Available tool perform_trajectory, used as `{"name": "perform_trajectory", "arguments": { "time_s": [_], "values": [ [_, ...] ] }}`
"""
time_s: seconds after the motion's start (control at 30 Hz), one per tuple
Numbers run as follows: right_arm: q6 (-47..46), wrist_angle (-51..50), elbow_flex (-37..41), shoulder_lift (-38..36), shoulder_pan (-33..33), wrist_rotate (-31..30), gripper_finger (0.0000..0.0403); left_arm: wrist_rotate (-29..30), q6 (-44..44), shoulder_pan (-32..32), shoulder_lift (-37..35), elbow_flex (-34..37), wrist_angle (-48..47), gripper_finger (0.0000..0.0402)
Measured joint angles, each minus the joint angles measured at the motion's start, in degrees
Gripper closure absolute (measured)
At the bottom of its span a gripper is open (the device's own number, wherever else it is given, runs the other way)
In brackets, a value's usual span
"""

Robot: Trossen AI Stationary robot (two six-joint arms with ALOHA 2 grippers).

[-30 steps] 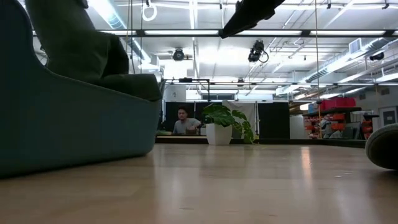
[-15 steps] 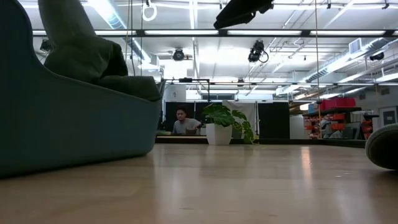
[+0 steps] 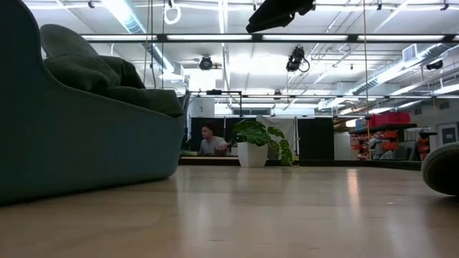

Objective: Pick & Place hat
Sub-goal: Put the top gray cap into the blue bin

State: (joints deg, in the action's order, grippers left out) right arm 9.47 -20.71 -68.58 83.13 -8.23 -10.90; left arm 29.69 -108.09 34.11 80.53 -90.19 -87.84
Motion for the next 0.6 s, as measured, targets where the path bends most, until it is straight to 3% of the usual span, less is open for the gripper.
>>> {"name": "perform_trajectory", "arguments": {
  "time_s": [0.13, 0.37, 0.6],
  "values": [
    [0.0, 0.0, 0.0, 0.0, 0.0, 0.0, 0.0216, -0.4, 8.4, -7.1, 0.3, 0.9, -1.5, 0.0394],
    [0.0, 0.0, 0.0, 0.0, 0.0, 0.0, 0.0216, -8.1, 20.6, -17.7, 1.5, 0.9, -1.2, 0.0399],
    [-3.2, 0.1, 0.0, 0.0, 0.0, 0.0, 0.0216, -15.4, 21.5, -23.0, 4.0, 3.4, -1.5, 0.04]
  ]
}}
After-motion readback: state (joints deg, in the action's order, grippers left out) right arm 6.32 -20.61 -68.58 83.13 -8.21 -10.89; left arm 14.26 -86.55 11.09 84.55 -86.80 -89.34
